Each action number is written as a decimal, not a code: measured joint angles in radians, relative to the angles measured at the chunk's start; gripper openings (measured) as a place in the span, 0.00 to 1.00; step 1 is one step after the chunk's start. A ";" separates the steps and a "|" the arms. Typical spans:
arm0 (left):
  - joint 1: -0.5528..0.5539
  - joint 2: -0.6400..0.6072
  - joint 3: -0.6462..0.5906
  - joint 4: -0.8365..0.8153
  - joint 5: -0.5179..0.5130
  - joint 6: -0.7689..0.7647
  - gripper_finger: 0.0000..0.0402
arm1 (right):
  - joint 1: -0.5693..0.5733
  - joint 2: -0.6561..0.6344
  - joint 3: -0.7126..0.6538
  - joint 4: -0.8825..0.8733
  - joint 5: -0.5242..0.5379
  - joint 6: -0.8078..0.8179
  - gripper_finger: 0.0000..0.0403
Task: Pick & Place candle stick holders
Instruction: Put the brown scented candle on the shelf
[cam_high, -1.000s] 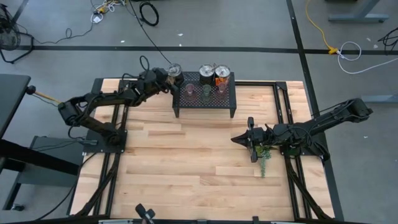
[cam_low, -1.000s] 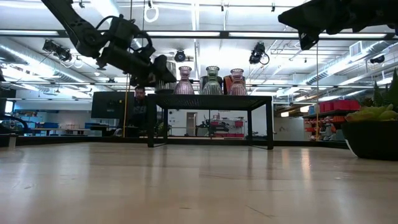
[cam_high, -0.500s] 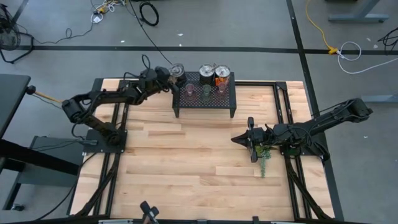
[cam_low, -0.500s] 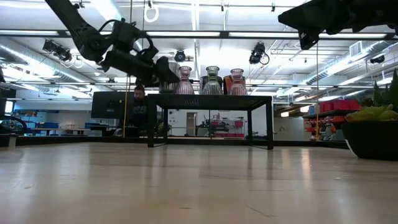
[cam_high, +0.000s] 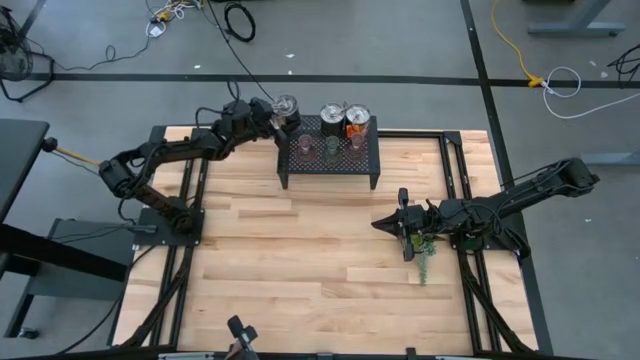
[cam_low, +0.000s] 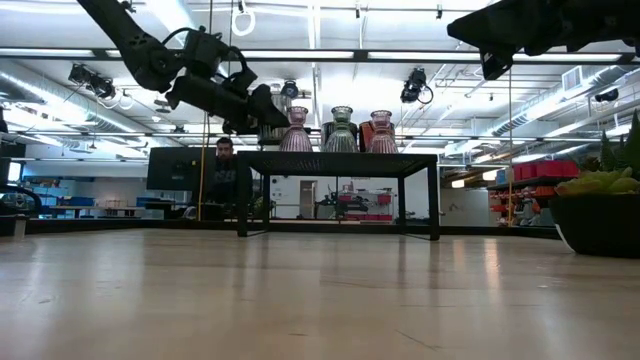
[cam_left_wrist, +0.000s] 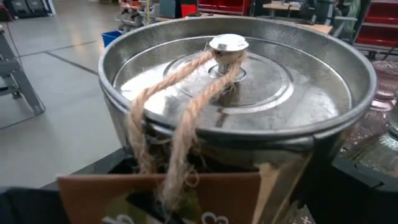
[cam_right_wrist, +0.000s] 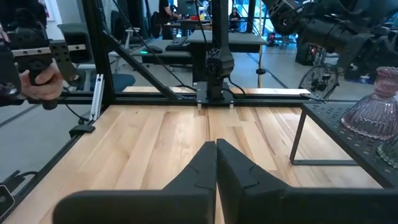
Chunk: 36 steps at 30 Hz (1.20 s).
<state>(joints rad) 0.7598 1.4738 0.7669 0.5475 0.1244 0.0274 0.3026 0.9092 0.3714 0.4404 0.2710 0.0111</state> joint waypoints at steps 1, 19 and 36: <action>0.005 0.000 0.000 -0.002 0.004 0.002 0.91 | 0.000 0.000 0.000 0.000 0.000 0.000 0.02; 0.023 0.163 0.092 0.037 0.154 -0.015 0.91 | 0.000 0.000 0.000 0.001 0.001 -0.005 0.02; 0.023 0.199 0.138 -0.078 0.222 0.007 0.91 | 0.000 0.000 0.000 0.001 0.001 -0.007 0.02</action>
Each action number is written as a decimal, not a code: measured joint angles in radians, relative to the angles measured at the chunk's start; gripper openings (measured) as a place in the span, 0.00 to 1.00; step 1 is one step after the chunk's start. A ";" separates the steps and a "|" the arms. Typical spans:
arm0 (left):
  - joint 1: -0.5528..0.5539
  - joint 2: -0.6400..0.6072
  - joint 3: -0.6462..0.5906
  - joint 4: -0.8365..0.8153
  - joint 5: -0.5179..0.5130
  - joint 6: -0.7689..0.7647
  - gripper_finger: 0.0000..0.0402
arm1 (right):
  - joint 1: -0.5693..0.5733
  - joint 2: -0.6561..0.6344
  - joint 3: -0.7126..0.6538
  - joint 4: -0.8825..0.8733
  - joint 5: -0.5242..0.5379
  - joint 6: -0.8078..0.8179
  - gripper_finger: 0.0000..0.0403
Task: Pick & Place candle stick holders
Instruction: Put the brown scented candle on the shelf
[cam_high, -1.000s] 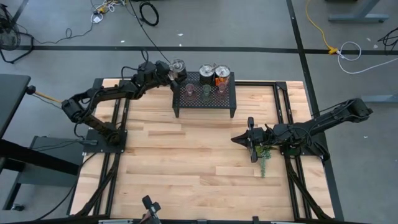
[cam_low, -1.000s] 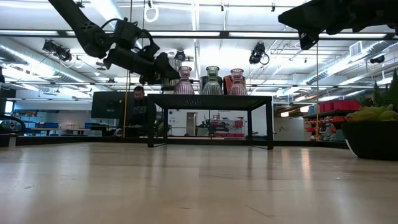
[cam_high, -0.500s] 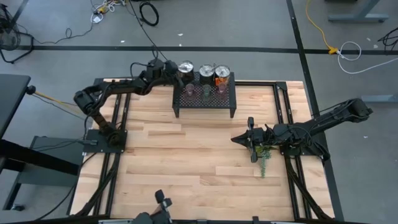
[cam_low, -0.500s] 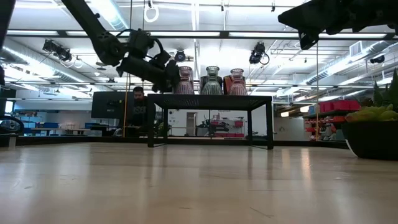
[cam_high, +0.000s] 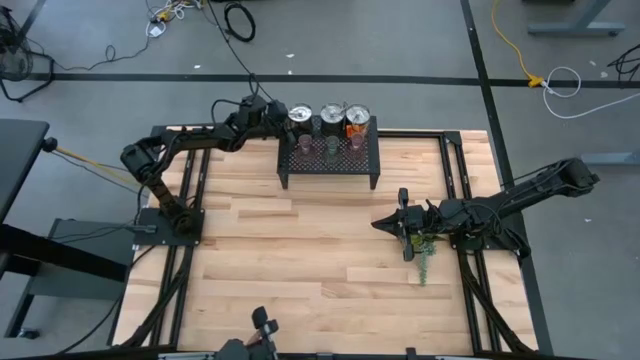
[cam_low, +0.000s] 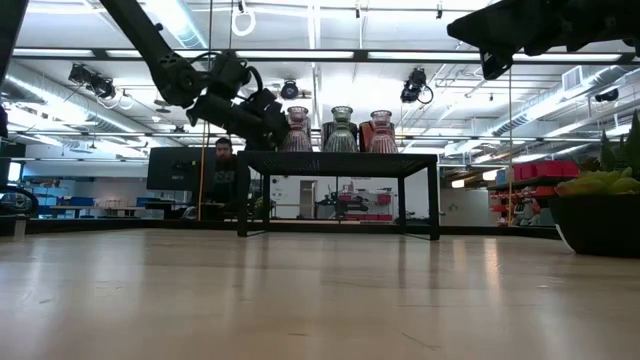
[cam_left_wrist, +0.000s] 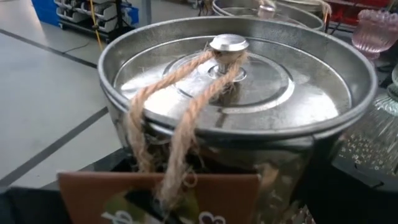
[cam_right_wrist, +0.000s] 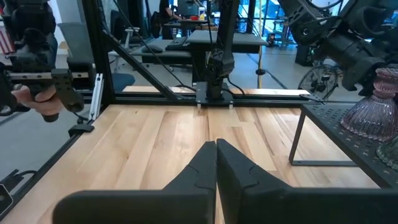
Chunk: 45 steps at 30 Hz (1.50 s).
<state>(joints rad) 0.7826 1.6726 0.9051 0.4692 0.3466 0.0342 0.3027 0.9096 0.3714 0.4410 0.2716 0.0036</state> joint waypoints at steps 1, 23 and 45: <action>0.000 0.000 0.000 0.001 0.000 -0.006 0.91 | 0.000 0.000 0.000 0.000 0.000 0.000 0.02; -0.014 0.000 0.000 0.005 -0.013 -0.049 0.92 | 0.000 0.000 0.000 -0.001 0.000 -0.005 0.02; -0.018 -0.002 -0.001 0.005 -0.037 -0.086 0.96 | 0.000 0.000 0.000 -0.001 0.000 -0.005 0.02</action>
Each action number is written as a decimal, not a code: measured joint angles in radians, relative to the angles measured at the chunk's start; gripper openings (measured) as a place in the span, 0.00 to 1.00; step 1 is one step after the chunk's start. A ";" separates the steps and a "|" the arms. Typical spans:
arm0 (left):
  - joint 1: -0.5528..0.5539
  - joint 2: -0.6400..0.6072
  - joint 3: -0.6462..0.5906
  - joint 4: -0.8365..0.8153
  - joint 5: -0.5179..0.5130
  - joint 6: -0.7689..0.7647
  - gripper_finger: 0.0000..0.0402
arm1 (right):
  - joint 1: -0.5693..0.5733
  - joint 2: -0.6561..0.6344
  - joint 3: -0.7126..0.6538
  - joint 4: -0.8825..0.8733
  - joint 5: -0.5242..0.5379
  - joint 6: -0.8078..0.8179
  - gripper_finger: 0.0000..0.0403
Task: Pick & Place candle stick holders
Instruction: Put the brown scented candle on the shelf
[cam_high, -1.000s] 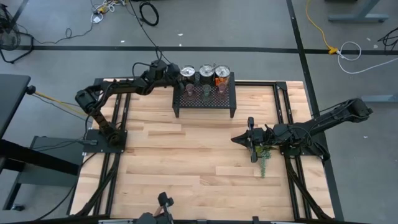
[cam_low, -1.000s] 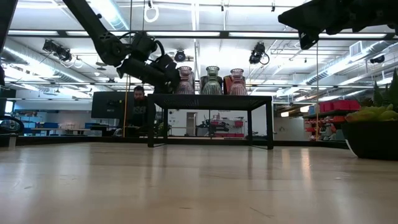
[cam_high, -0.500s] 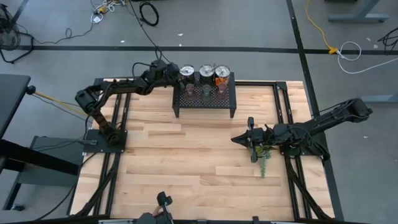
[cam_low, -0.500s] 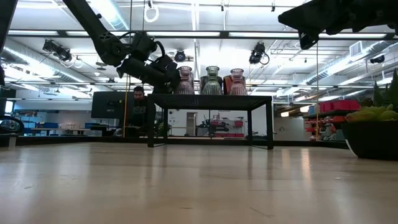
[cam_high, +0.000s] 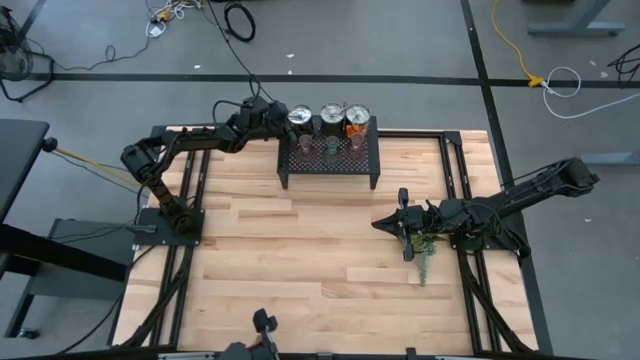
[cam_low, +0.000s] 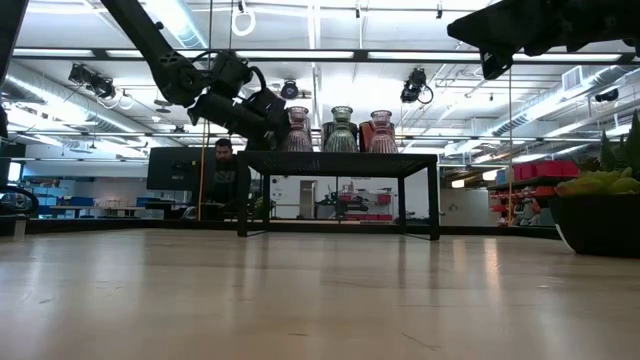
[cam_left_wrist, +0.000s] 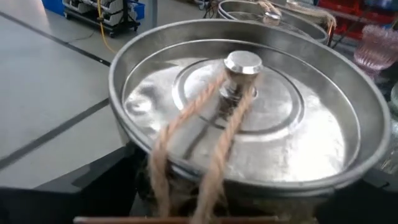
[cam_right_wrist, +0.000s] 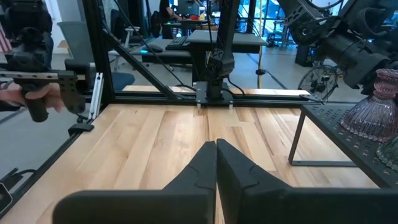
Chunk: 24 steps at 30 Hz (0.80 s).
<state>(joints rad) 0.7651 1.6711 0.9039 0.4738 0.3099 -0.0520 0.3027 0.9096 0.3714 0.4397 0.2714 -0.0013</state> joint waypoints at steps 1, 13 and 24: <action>-0.001 0.000 0.000 0.001 0.001 -0.018 0.96 | 0.000 0.000 0.000 0.000 0.000 0.000 0.02; -0.002 0.000 0.000 0.001 0.000 -0.013 0.99 | 0.000 0.000 0.000 -0.010 0.000 0.003 0.02; -0.002 0.000 0.000 0.012 0.001 -0.016 1.00 | 0.000 0.000 0.000 -0.010 0.000 0.005 0.02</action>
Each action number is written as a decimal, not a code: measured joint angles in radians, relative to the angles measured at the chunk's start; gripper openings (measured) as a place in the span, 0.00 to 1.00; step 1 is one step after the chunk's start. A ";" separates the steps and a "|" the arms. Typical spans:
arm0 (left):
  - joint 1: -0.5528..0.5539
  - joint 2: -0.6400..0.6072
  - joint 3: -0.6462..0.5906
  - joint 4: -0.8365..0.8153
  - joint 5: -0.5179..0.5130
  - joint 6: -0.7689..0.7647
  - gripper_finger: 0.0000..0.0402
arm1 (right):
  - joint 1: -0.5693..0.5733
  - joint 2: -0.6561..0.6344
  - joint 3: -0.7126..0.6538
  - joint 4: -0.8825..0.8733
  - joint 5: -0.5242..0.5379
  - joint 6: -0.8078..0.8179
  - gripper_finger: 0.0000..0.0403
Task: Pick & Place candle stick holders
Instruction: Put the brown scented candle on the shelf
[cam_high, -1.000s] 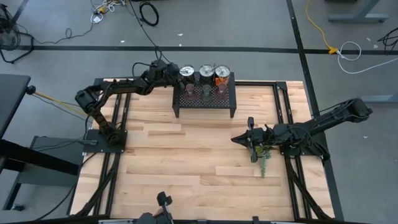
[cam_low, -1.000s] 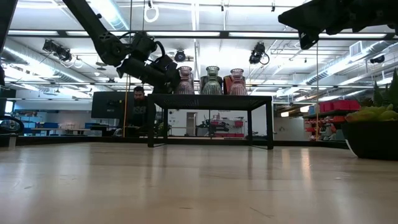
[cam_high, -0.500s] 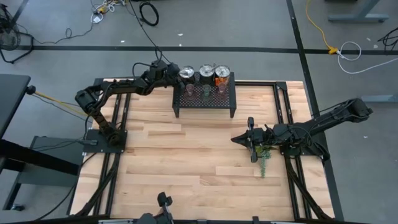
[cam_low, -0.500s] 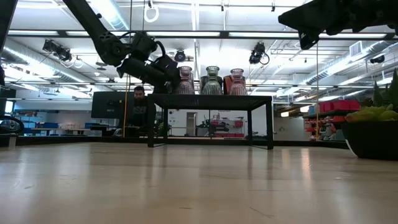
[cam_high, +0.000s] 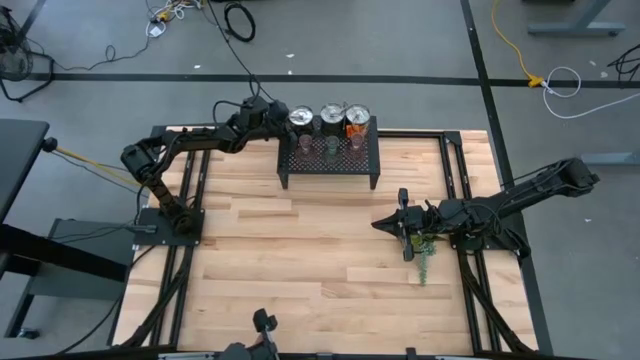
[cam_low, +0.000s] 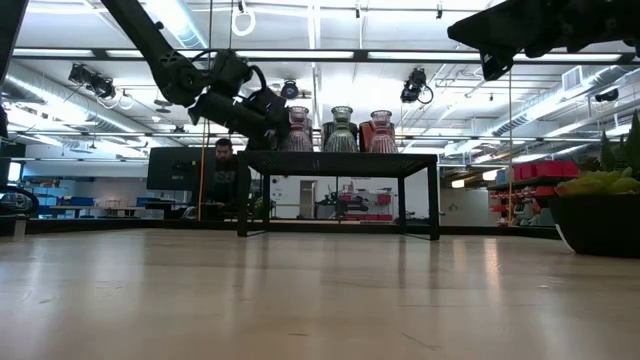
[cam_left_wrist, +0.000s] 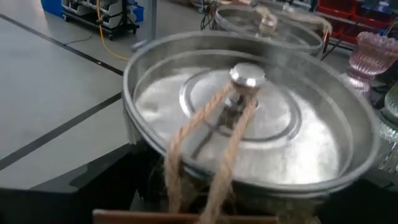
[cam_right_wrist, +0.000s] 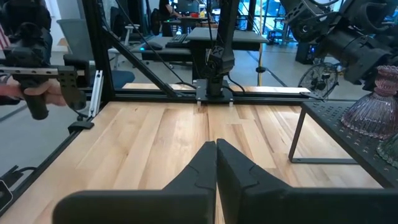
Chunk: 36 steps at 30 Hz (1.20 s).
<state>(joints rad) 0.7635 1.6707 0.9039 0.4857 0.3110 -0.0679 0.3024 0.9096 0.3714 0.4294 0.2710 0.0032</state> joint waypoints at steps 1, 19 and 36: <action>0.000 0.000 0.000 0.006 0.000 -0.003 1.00 | 0.000 0.000 0.000 0.000 0.000 0.000 0.02; -0.035 -0.001 0.000 0.034 -0.022 0.033 0.99 | 0.000 0.000 0.000 -0.007 0.000 -0.001 0.02; -0.036 -0.001 0.000 0.047 -0.076 0.021 1.00 | 0.000 0.000 0.000 -0.028 0.000 0.009 0.02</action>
<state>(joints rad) 0.7273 1.6699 0.9039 0.5327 0.2355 -0.0470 0.3027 0.9096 0.3714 0.4014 0.2710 0.0127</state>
